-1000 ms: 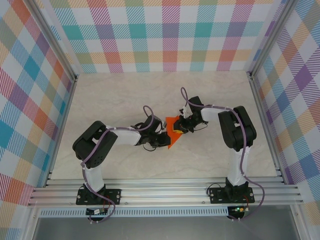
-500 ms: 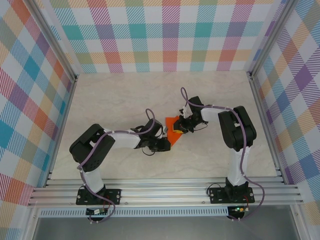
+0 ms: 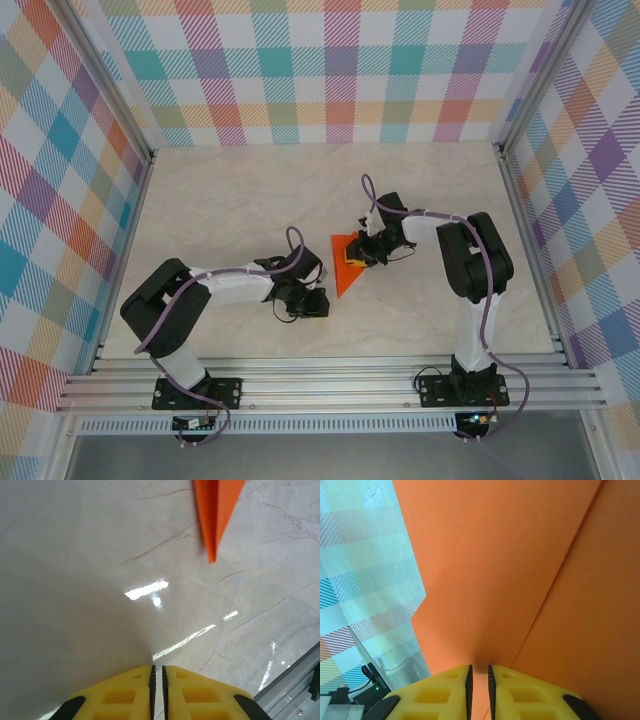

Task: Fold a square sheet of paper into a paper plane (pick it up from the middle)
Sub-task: Fourth fold the wing at the center of the table.

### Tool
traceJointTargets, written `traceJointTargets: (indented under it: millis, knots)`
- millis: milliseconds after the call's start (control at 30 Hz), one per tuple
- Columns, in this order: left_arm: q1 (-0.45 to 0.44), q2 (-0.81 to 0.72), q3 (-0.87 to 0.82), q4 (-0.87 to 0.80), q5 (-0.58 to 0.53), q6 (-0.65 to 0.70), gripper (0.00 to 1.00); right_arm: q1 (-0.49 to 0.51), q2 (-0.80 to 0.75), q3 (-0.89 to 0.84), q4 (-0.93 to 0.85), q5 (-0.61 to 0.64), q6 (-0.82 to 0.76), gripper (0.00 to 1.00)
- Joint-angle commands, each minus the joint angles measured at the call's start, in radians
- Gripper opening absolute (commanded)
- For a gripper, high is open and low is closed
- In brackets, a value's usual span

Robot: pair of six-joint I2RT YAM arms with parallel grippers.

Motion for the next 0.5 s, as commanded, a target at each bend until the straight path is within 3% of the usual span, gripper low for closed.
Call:
traceJointTargets:
  millis: [0,267,467]
  knots:
    - [0.034,-0.037,0.072,-0.072,-0.081,-0.032,0.14,-0.006,-0.042,0.014,-0.041,0.042,-0.019,0.2]
    - [0.063,0.085,0.276,-0.038,-0.111,-0.051,0.13,-0.004,-0.095,0.023,-0.063,0.052,-0.02,0.23]
    - [0.064,0.171,0.343,-0.036,-0.099,-0.06,0.13,-0.008,-0.171,-0.016,-0.08,0.13,-0.019,0.28]
